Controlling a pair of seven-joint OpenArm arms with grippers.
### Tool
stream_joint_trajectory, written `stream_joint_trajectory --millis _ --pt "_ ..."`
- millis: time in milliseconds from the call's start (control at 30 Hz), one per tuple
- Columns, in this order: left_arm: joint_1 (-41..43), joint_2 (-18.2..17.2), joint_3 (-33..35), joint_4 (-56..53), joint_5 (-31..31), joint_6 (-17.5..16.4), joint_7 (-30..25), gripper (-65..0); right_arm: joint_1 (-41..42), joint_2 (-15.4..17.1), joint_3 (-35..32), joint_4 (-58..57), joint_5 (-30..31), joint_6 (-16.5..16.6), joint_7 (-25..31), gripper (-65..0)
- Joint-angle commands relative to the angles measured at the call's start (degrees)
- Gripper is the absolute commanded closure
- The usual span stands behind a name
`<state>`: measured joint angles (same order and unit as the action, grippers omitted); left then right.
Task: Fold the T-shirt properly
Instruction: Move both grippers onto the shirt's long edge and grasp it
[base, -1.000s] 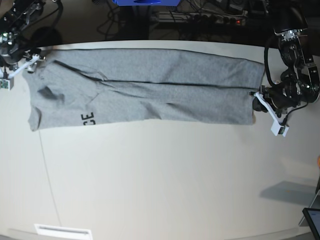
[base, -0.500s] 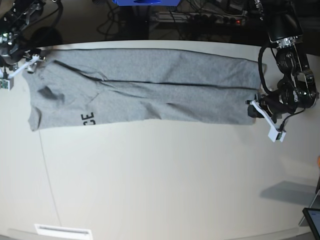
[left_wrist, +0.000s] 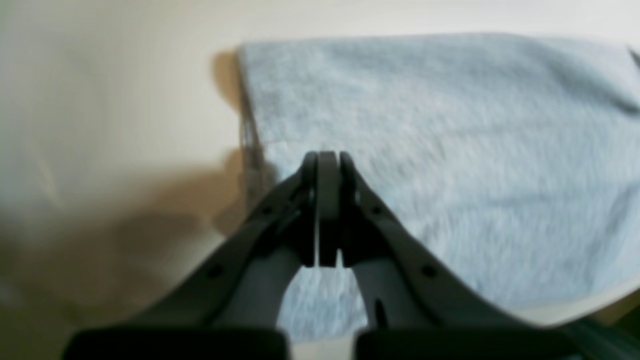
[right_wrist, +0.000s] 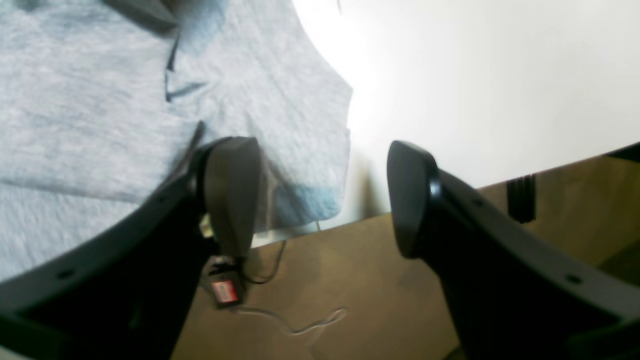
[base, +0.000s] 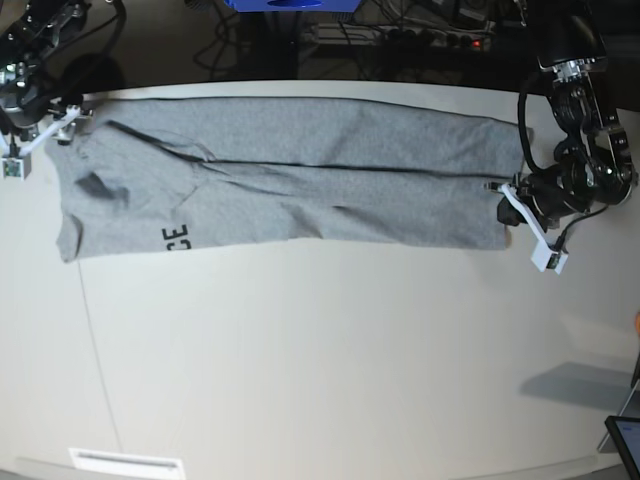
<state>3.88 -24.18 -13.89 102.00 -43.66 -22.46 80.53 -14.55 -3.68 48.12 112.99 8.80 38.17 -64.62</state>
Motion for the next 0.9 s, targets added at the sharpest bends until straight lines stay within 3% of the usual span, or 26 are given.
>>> stream_joint_trajectory --millis 0,133,200,367,467,533,667,767,867 --pt "0.47 -1.0 -0.31 3.1 -0.52 -0.71 -0.53 0.0 0.17 0.56 0.01 1.25 0.39 1.83 2.07 -38.0" --pt "3.29 -0.56 -0.04 6.18 -0.34 -0.79 -0.53 0.0 -0.71 0.74 0.01 1.34 0.39 1.83 6.91 -38.0" --pt "4.34 -0.65 0.13 6.0 0.1 -0.79 -3.48 0.0 -1.41 0.74 0.01 1.34 0.39 1.83 9.19 -38.0" --pt "7.59 -0.65 4.7 6.44 11.18 -0.88 -13.15 0.0 -4.84 2.06 -6.4 1.43 0.21 1.83 16.05 -38.0" --pt "11.9 -0.56 10.15 6.62 19.09 -0.88 -25.37 0.0 -8.62 4.78 -15.63 1.43 0.04 1.83 21.67 -37.7" --pt "14.54 -0.12 10.68 6.62 20.76 -0.88 -33.02 0.0 -9.76 4.78 -18.27 1.43 -0.67 1.83 25.81 -36.4" --pt "17.35 1.2 10.51 6.62 21.02 -0.88 -42.33 0.0 -9.76 4.78 -22.32 1.25 -11.04 1.83 32.22 -32.5" --pt "17.53 1.81 10.51 6.27 21.11 -0.88 -46.99 0.0 -8.97 3.99 -24.34 1.16 -18.86 1.83 37.5 -26.4" --pt "17.53 3.22 8.48 6.09 21.02 -0.88 -51.92 0.0 -7.83 1.35 -23.46 0.99 -22.29 0.82 41.63 -8.1"
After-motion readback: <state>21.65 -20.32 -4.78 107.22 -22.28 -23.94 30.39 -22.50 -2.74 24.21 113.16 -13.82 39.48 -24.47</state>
